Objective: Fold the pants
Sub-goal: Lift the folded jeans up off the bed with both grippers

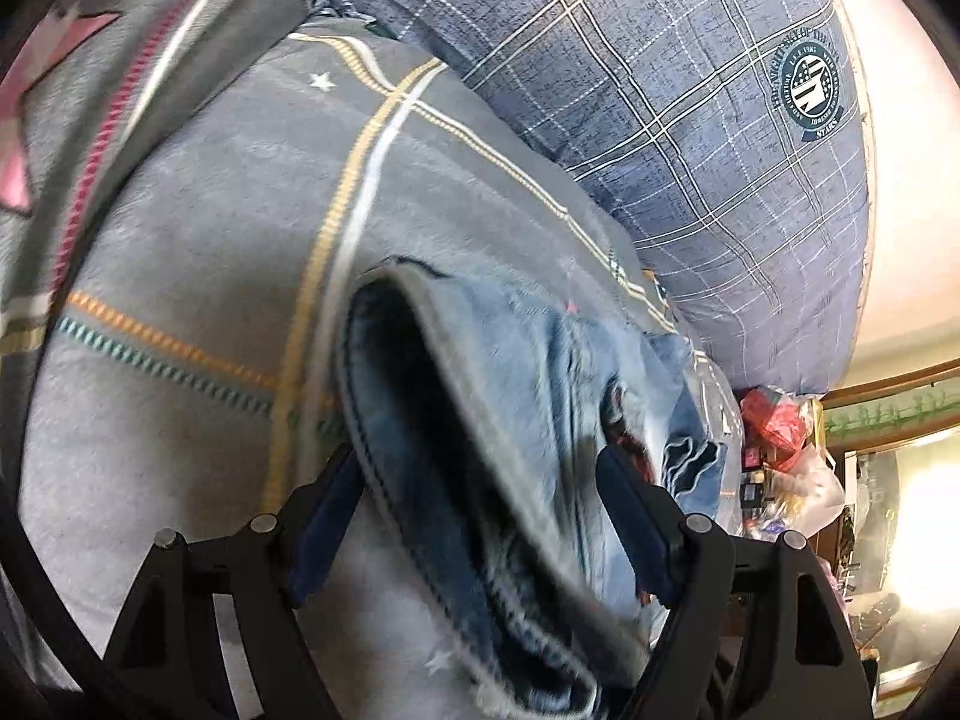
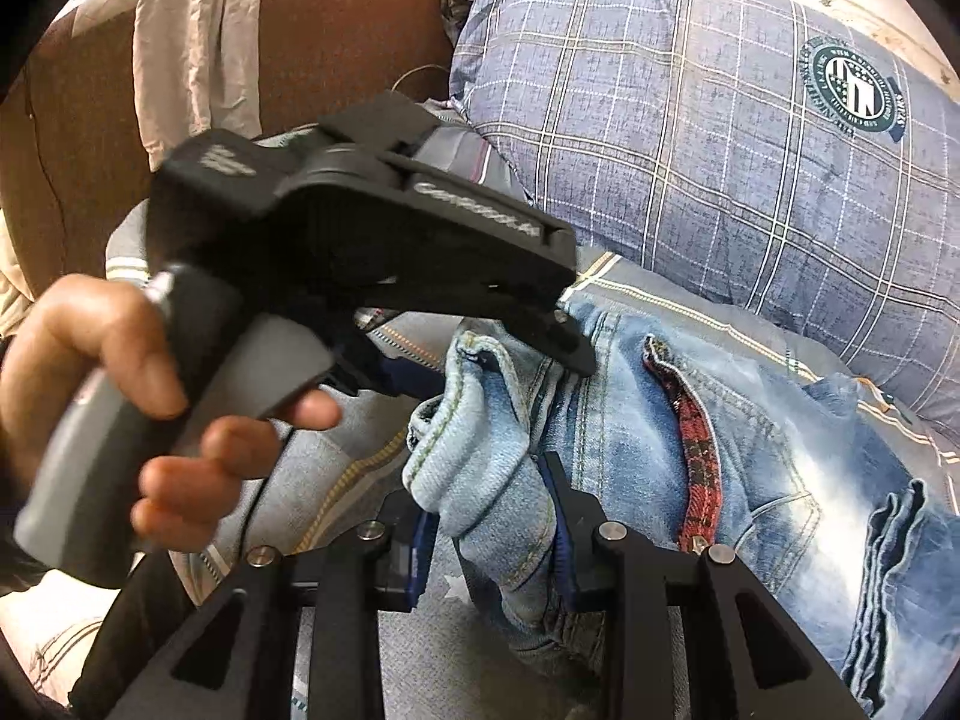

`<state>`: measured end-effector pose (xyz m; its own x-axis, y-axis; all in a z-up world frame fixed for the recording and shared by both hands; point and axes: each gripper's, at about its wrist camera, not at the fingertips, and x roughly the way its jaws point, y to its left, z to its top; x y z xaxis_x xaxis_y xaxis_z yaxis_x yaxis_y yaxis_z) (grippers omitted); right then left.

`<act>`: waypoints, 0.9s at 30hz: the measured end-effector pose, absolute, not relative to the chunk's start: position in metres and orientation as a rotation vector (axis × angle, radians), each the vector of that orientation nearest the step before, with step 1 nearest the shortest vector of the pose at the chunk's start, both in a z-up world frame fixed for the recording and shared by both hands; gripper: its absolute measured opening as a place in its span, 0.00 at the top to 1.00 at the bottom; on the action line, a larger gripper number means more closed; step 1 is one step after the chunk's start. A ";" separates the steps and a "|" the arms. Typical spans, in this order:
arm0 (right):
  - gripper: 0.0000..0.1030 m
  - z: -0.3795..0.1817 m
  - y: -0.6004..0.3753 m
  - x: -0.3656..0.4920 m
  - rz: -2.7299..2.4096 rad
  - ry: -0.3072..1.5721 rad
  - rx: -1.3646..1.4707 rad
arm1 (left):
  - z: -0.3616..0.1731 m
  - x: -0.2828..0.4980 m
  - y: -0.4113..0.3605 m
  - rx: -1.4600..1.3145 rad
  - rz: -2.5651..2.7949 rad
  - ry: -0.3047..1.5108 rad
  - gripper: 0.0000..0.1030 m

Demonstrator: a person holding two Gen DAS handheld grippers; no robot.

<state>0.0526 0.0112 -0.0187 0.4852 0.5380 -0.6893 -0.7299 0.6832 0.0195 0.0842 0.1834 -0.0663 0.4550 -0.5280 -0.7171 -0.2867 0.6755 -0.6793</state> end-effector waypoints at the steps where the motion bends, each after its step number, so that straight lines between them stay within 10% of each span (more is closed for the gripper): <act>1: 0.68 -0.017 0.010 0.052 0.785 0.723 -0.291 | -0.066 0.086 0.182 -0.861 -0.175 1.124 0.23; 9: 0.68 -0.008 0.003 0.044 0.783 0.714 -0.274 | -0.061 0.096 0.176 -0.863 -0.171 1.106 0.24; 17: 0.68 -0.008 -0.004 0.048 0.792 0.717 -0.256 | -0.046 0.090 0.161 -0.723 -0.161 1.099 0.73; 27: 0.68 0.012 -0.026 0.047 0.785 0.673 -0.197 | 0.005 0.088 0.132 -0.516 -0.166 1.010 0.81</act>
<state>0.0474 -0.0263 0.0122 0.5133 0.5877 -0.6254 -0.7082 0.7017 0.0782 0.0877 0.1317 0.0046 0.5310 -0.3654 -0.7645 -0.1007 0.8686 -0.4851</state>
